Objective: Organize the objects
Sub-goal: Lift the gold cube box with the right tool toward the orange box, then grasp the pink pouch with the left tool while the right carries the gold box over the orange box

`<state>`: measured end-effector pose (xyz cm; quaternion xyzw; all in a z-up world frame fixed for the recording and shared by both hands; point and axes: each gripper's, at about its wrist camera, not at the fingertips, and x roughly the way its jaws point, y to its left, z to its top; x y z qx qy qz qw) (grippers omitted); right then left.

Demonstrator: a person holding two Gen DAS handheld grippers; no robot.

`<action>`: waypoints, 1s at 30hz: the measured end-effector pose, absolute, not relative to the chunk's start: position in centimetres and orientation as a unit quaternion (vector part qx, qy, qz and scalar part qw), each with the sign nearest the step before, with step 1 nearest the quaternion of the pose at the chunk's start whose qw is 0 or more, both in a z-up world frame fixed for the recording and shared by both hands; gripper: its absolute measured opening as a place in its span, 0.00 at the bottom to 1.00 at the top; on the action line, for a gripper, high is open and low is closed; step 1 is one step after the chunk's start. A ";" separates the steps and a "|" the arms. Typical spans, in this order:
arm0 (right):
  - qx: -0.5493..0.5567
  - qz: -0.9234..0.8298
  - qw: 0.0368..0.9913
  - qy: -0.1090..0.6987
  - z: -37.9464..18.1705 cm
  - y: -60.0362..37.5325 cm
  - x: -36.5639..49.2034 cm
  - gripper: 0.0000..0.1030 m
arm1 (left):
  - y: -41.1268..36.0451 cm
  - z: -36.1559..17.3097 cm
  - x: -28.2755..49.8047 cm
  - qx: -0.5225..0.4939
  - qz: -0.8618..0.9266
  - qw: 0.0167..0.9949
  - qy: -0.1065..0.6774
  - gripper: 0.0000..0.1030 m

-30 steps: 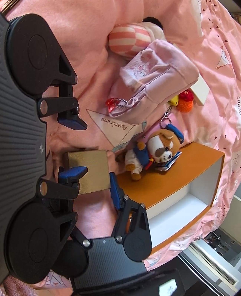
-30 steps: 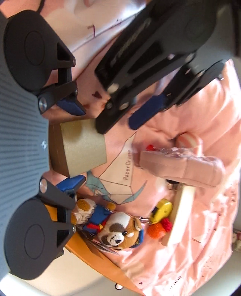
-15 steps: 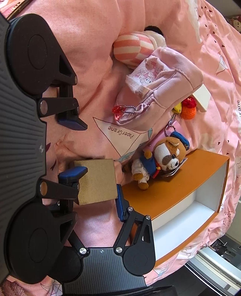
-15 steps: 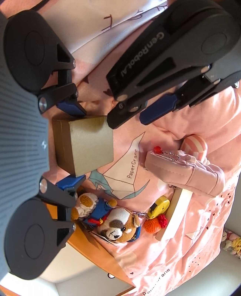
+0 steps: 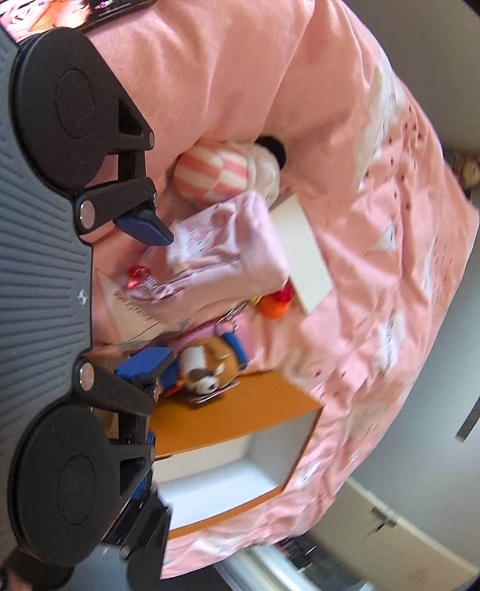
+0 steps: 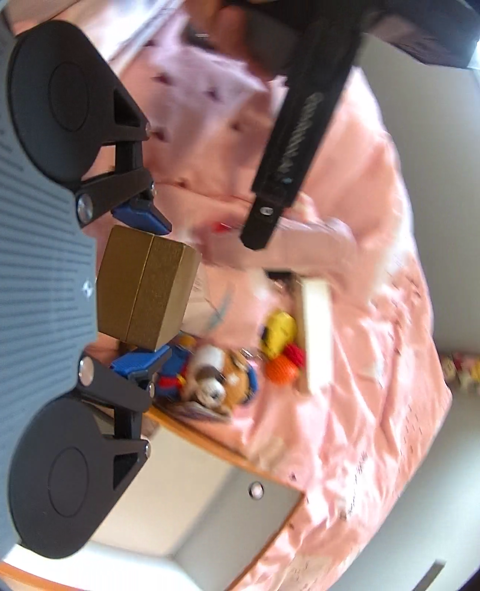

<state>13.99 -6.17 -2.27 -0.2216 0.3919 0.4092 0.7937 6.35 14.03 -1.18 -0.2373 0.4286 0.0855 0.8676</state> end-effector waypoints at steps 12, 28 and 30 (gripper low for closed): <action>-0.171 0.329 0.868 0.329 2.5 -11.0 15.4 0.65 | 13.9 -2.9 9.3 -0.239 0.179 0.853 0.427 0.65; -0.139 0.260 0.897 0.330 2.7 -16.9 17.0 0.62 | 12.1 0.4 7.7 -0.186 0.117 0.900 0.376 0.33; -0.143 0.260 0.896 0.331 2.9 -17.4 16.8 0.62 | 11.6 1.7 7.5 -0.189 0.094 0.906 0.367 0.33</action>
